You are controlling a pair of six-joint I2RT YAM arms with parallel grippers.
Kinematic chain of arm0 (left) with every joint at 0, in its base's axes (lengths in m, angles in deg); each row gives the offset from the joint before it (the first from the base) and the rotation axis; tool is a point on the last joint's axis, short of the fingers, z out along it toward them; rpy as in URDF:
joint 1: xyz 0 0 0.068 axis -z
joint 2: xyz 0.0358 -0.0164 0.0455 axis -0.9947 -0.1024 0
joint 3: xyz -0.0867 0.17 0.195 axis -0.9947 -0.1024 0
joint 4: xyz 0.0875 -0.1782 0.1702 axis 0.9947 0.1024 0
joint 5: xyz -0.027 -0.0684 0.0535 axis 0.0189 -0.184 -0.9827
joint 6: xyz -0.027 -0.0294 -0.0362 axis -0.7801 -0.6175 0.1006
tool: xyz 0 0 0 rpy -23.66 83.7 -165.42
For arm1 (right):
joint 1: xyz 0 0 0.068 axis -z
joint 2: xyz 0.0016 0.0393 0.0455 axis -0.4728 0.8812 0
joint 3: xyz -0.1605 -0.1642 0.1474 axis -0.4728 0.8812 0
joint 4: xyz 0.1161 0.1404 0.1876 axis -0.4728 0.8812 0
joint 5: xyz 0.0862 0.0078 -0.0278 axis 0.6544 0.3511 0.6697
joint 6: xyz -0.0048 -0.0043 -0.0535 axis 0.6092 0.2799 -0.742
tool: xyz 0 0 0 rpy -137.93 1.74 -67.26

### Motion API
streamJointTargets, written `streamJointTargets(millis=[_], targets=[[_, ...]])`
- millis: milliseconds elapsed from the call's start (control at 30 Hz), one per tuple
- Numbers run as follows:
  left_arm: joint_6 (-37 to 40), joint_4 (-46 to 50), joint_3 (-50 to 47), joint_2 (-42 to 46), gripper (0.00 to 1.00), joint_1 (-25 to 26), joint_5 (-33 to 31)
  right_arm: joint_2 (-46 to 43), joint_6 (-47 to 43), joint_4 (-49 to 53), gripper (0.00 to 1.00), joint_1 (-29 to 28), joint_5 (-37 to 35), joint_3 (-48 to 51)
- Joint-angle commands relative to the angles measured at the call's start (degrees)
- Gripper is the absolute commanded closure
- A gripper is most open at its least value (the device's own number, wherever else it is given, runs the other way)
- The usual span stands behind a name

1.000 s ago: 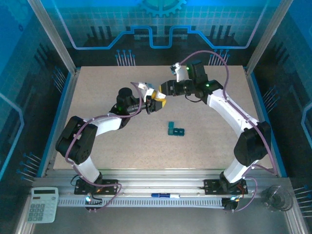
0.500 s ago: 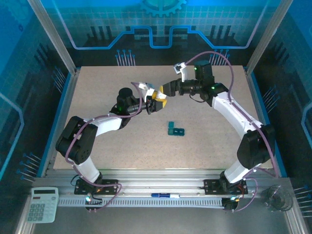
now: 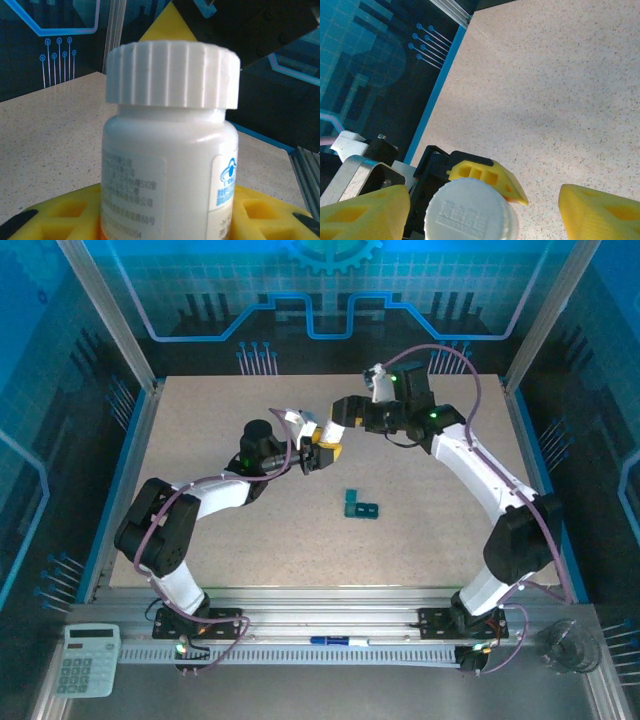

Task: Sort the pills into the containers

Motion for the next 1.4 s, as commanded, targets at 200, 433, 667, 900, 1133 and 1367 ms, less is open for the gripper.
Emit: streamJointTargets(millis=[200, 433, 667, 900, 1133, 1367], targets=[[1.1, 0.1, 1.6, -0.9, 1.0, 0.0, -0.1, 3.1, -1.9, 4.9, 0.38, -3.3, -3.0, -5.1], [0.9, -0.2, 1.6, -0.9, 1.0, 0.0, 0.3, 3.1, -6.9, 4.4, 0.6, -3.2, -1.6, -4.4], [0.1, -1.1, 1.6, -1.2, 1.0, -0.1, 1.2, 1.6, -21.3, -4.3, 0.57, 0.5, 14.2, 1.4], [0.0, -1.0, 1.6, -1.2, 1.0, 0.0, 1.4, 0.9, -19.3, -6.8, 0.32, 2.3, 17.1, 3.0], [0.1, -0.9, 1.7, -1.3, 1.0, 0.0, 1.3, -2.9, -8.9, -11.4, 0.21, 2.9, 12.7, 5.1], [0.2, -0.8, 1.8, -1.3, 1.0, 0.0, 1.2, -2.3, -0.8, 0.3, 0.2, 1.8, -3.8, 1.0]])
